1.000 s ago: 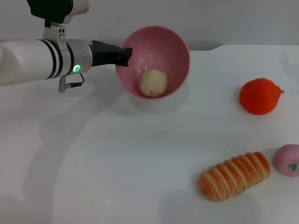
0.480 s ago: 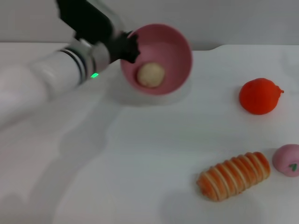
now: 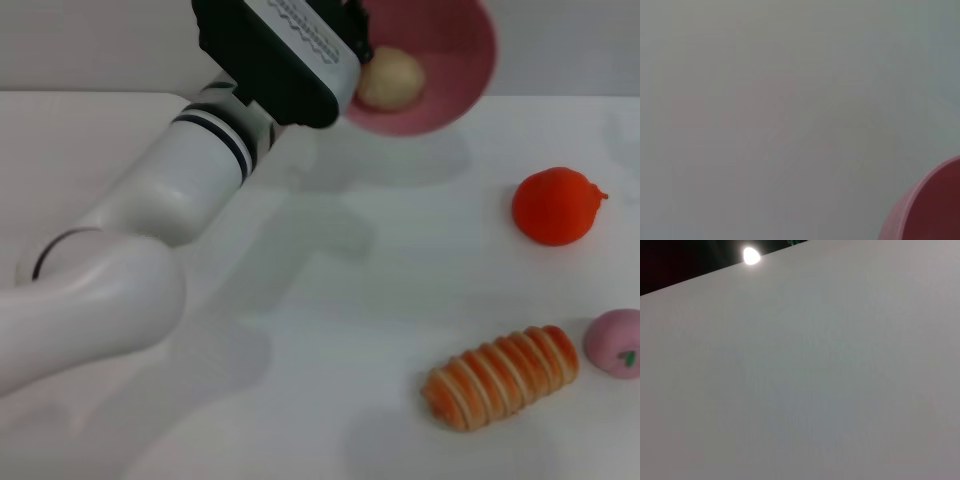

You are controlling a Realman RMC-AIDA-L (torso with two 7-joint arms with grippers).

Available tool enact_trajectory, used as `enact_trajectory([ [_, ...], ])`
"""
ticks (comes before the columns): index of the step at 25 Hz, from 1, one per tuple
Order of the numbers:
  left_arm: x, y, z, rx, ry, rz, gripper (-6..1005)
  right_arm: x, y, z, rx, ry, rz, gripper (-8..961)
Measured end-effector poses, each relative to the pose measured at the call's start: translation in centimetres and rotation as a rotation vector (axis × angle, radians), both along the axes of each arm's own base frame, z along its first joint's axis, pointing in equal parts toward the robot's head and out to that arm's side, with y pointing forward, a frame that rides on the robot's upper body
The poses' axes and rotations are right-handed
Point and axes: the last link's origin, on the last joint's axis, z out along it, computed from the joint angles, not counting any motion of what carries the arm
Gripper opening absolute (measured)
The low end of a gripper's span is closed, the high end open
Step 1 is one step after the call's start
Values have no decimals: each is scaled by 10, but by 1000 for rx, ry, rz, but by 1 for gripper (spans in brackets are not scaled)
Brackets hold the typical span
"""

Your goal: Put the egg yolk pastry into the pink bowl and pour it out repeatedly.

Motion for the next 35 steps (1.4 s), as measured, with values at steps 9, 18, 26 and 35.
enact_trajectory([
  [9,9,-15,10,88,-117,-155,114,-4,2,2,4,-2,9,686],
  [18,9,-34,17,126,-234,-263,114,-9,6,3,6,-8,24,677],
  [26,1,0,15,-4,-252,-63,115,-12,7,2,-33,11,53,670],
  [35,-19,55,31,-204,-255,376,116,-56,-10,19,-354,-43,406,662],
])
